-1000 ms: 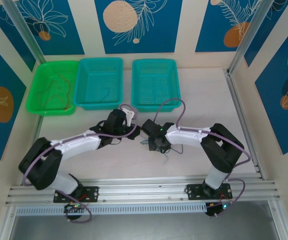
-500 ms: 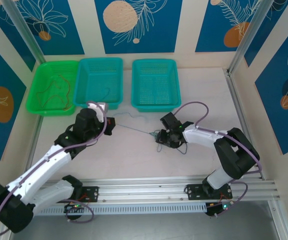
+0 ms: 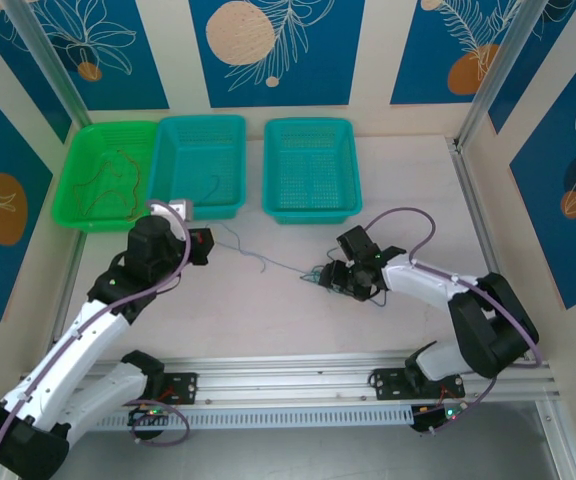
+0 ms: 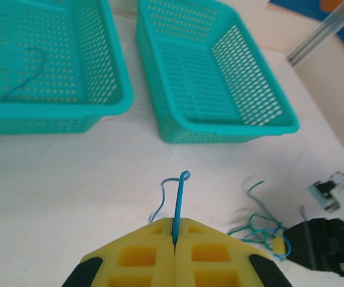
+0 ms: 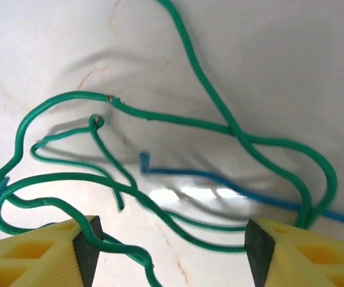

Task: Untangle the cables

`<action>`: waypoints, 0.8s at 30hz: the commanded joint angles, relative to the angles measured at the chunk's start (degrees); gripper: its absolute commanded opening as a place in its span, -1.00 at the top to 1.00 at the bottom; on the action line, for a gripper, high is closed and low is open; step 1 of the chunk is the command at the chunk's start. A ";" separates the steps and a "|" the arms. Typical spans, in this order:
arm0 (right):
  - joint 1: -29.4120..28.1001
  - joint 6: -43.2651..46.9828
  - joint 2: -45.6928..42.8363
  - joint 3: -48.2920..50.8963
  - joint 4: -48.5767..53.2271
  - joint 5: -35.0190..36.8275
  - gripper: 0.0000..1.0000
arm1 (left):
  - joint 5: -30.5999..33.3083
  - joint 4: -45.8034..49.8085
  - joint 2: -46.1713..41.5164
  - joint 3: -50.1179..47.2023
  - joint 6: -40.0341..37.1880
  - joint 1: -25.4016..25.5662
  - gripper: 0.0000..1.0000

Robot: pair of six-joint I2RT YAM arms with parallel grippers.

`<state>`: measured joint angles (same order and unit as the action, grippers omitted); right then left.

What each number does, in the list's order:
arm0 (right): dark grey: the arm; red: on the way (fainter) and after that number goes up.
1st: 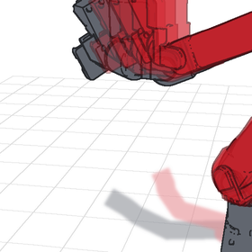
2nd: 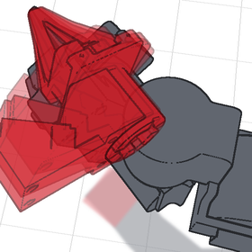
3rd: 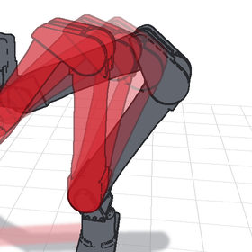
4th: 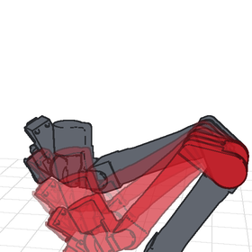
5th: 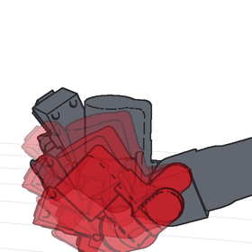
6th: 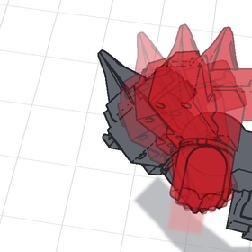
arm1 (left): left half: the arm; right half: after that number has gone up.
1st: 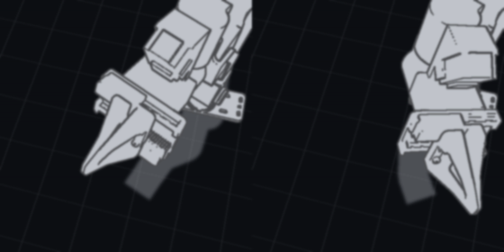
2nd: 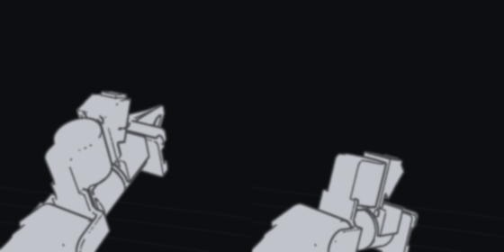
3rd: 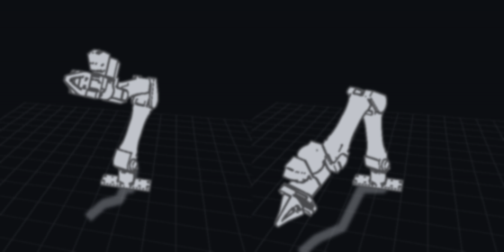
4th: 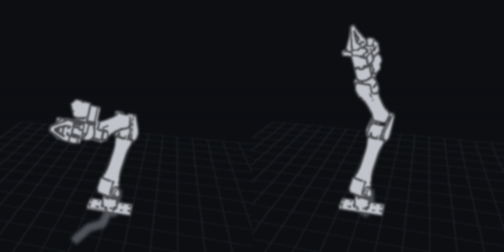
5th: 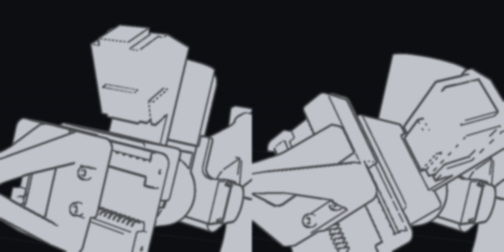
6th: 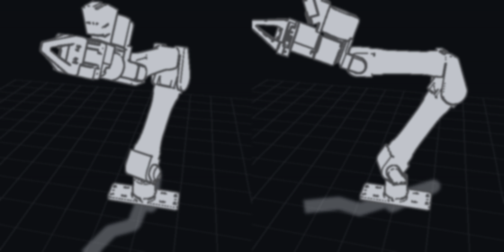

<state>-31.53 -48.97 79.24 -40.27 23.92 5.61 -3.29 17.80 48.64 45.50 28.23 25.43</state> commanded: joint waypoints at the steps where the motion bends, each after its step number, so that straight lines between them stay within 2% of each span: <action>1: -2.07 4.64 -5.36 -2.47 3.08 -2.58 -0.39 | -5.46 -4.37 1.42 1.66 2.10 -0.69 1.00; 4: -5.64 7.78 -7.42 -4.96 2.02 -2.08 -0.40 | -6.29 -5.18 2.19 0.97 2.49 -0.58 1.00; 8: -10.20 10.26 -5.49 -8.43 0.52 2.03 -0.36 | -6.24 -5.32 1.94 -0.12 2.85 -0.60 1.00; 13: -10.74 6.67 3.47 -12.80 3.85 12.71 -0.40 | -5.48 -3.79 0.81 -0.69 2.44 -0.56 1.00; 19: -13.42 5.63 15.44 -16.33 5.67 12.27 -0.38 | -1.84 0.48 -1.18 0.71 0.11 -0.56 1.00; 21: -13.73 4.22 19.26 -17.81 7.86 13.98 -0.34 | -1.40 0.94 -1.35 0.82 -0.33 -0.56 1.00; 24: -12.71 0.56 22.35 -18.14 10.57 16.41 -0.11 | 1.15 2.47 -1.83 1.06 -0.20 -0.69 1.00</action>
<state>-44.99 -44.23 99.26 -57.78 30.17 18.94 -5.41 17.80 47.79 45.32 29.45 25.39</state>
